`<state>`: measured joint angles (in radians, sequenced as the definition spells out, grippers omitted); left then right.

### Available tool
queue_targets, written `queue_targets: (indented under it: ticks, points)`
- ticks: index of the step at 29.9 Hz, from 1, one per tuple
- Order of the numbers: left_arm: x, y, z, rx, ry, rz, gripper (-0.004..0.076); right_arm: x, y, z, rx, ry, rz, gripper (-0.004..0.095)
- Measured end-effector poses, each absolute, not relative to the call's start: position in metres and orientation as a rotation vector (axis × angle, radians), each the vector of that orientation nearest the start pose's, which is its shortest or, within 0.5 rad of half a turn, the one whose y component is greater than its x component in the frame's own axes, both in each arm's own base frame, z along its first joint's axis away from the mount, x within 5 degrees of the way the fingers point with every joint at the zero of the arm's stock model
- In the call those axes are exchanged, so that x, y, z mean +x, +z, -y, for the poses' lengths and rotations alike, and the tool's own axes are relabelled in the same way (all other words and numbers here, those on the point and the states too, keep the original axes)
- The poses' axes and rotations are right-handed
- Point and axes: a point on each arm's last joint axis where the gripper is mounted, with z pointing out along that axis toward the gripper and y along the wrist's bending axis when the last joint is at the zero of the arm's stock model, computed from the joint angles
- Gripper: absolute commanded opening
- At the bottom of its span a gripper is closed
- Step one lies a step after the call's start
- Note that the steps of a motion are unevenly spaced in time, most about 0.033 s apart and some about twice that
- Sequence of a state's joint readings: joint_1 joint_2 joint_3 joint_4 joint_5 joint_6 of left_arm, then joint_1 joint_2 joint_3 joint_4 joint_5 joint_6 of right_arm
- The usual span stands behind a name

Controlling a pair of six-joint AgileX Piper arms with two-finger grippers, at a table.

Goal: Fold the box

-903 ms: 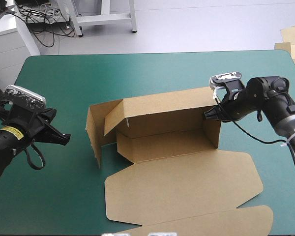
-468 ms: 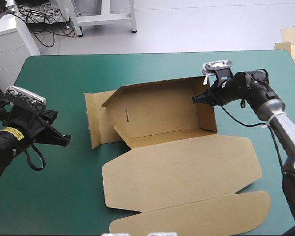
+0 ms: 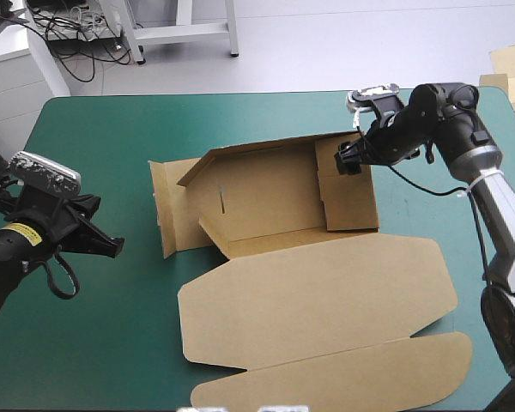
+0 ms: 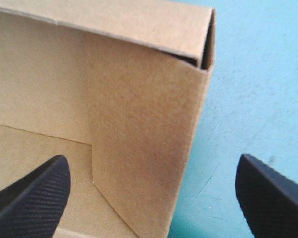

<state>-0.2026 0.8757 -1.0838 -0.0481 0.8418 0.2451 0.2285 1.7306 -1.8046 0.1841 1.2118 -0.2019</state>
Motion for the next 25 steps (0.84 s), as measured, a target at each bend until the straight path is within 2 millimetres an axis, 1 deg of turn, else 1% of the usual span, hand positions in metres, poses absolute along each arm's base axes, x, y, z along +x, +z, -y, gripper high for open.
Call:
queue_targets:
  ticks: [2, 5, 8, 11, 14, 18, 21, 25]
  points:
    - [0.156, 0.411, 0.035, 0.458, -0.032, -2.066, 0.0015, 0.356, 0.398, -0.097, -0.530, 0.236, -2.514, 0.0836]
    - [0.156, 0.411, 0.035, 0.458, -0.029, -2.066, 0.0015, 0.347, 0.420, -0.095, -0.517, 0.229, -2.458, 0.0836]
    - [0.156, 0.411, 0.035, 0.458, -0.029, -2.066, 0.0015, 0.337, 0.434, -0.092, -0.506, 0.227, -2.421, 0.0836]
    - [0.156, 0.411, 0.035, 0.458, -0.029, -2.067, 0.0015, 0.329, 0.441, -0.090, -0.503, 0.225, -2.401, 0.0836]
    - [0.156, 0.411, 0.035, 0.458, -0.029, -2.067, 0.0015, 0.326, 0.442, -0.090, -0.502, 0.225, -2.400, 0.0836]
    - [0.156, 0.411, 0.035, 0.458, -0.028, -2.067, 0.0015, 0.329, 0.438, -0.090, -0.501, 0.225, -2.414, 0.0836]
    - [0.156, 0.411, 0.035, 0.459, -0.028, -2.067, 0.0015, 0.337, 0.429, -0.092, -0.496, 0.228, -2.442, 0.0836]
    - [0.156, 0.411, 0.035, 0.460, -0.028, -2.072, 0.0015, 0.354, 0.408, -0.096, -0.488, 0.233, -2.505, 0.0836]
